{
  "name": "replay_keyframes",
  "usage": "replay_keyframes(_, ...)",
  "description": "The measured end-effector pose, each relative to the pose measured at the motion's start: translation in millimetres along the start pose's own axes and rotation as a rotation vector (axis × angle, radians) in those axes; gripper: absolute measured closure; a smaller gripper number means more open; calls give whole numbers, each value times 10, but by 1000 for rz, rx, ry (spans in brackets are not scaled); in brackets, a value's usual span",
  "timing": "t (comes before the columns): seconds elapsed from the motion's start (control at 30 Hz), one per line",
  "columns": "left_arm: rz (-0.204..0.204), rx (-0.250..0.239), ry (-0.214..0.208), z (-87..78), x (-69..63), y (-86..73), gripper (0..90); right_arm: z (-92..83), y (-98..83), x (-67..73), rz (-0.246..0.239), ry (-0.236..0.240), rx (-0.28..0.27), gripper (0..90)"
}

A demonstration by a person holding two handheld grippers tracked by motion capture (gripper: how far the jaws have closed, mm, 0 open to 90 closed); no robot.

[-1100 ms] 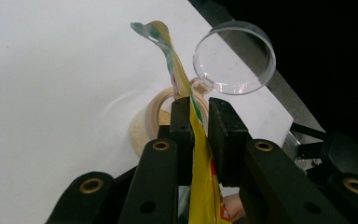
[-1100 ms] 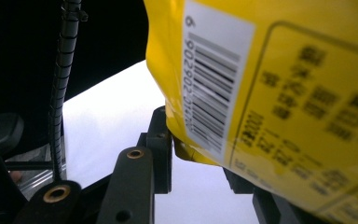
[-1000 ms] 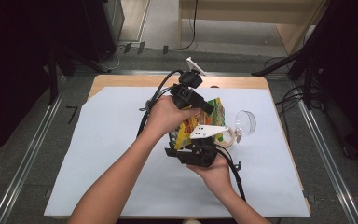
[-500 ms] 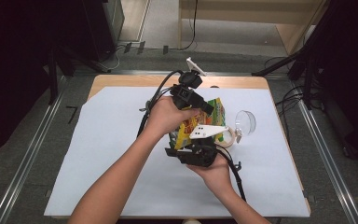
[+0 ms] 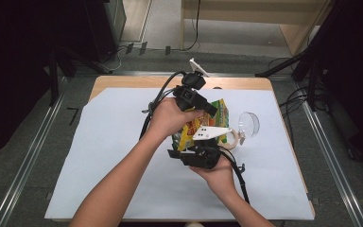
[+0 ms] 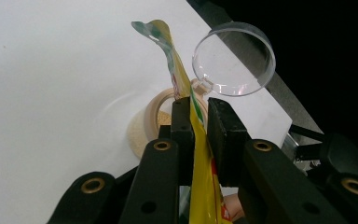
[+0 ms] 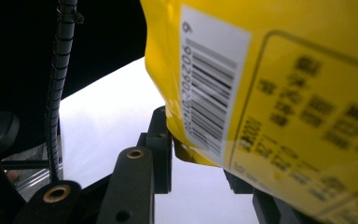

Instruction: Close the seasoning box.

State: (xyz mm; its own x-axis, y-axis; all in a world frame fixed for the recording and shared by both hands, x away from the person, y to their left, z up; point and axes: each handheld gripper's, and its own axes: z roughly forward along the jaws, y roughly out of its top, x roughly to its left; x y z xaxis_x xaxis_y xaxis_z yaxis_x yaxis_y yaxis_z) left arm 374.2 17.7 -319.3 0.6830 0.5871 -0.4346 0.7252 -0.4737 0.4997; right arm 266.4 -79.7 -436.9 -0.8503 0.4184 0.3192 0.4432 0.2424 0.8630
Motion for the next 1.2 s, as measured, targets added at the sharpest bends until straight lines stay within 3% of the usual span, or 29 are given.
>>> replay_keyframes(0.47,13,-17,13,8,-27,14,815,-6,3,-12,10,-8,-10,646)
replay_keyframes(1.2,3,10,21,32,-13,65,816,-30,14,-39,19,3,-12,686)
